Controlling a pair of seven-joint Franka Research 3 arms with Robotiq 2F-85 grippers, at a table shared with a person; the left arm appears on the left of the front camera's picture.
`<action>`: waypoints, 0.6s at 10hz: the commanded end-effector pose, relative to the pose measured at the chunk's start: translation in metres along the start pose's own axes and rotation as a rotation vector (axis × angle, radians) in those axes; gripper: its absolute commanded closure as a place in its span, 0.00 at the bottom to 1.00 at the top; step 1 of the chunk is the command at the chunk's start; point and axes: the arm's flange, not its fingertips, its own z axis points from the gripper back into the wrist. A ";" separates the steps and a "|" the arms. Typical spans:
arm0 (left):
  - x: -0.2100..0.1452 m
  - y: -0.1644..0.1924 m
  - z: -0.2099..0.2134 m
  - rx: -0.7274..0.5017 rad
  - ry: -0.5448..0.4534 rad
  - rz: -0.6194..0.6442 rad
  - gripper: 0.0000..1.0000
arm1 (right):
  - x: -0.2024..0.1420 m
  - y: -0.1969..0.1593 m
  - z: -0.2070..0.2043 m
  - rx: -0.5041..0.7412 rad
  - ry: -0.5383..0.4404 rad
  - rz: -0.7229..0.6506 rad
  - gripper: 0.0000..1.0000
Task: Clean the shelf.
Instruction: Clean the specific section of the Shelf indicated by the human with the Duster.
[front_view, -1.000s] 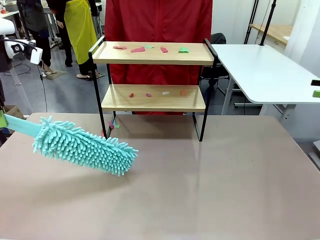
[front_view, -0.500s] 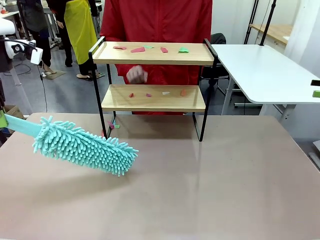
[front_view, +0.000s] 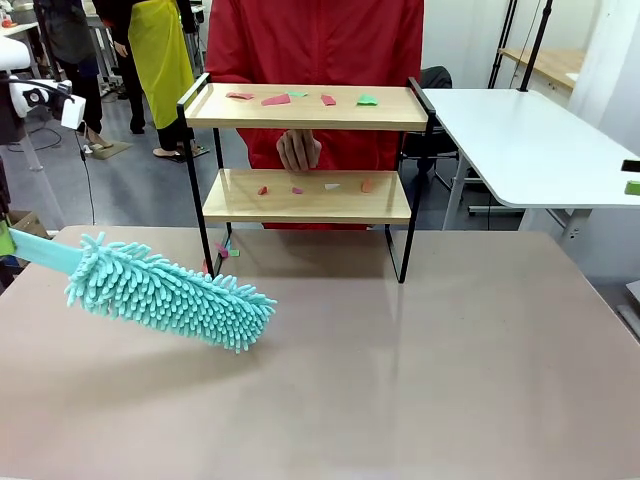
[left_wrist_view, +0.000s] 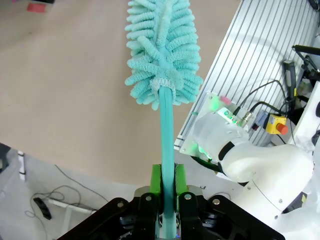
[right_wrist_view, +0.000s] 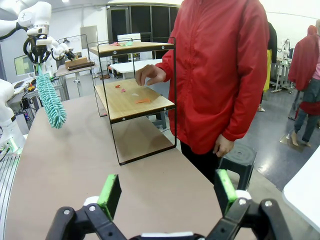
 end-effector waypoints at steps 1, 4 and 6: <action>-0.002 0.000 0.001 -0.001 -0.023 0.002 0.87 | 0.004 0.001 -0.001 0.001 0.000 0.007 0.00; -0.002 0.000 0.001 -0.001 -0.023 0.002 0.87 | 0.004 0.001 -0.001 0.001 0.000 0.007 0.00; -0.002 0.000 0.001 -0.001 -0.023 0.002 0.87 | 0.004 0.001 -0.001 0.001 0.000 0.007 0.00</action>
